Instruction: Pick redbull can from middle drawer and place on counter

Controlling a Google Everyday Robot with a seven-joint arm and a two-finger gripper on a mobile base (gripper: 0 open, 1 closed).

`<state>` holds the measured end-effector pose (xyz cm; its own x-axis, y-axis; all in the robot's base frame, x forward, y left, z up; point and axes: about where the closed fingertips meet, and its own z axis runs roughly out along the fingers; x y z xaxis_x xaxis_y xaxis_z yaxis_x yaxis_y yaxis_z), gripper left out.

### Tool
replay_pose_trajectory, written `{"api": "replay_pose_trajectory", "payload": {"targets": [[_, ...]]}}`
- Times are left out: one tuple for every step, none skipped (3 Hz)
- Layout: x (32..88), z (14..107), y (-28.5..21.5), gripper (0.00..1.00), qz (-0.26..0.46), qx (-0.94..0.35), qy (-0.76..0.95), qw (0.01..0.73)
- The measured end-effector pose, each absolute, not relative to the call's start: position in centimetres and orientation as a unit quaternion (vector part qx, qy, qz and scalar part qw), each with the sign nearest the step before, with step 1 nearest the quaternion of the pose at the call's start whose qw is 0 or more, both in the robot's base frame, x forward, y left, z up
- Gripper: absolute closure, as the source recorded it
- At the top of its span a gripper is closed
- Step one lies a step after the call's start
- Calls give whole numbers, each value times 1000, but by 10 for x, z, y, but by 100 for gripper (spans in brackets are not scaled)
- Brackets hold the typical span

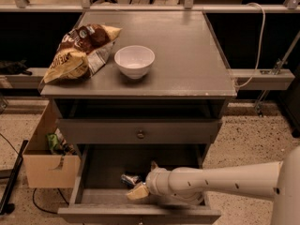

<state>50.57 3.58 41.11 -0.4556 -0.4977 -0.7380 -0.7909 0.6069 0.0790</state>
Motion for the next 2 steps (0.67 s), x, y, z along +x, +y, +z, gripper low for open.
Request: {"api": "replay_pose_trajectory", "payload": {"targets": [[515,408,37,0,184,-404,824,352],[523,405,34,0,159,-421,820,353]]}}
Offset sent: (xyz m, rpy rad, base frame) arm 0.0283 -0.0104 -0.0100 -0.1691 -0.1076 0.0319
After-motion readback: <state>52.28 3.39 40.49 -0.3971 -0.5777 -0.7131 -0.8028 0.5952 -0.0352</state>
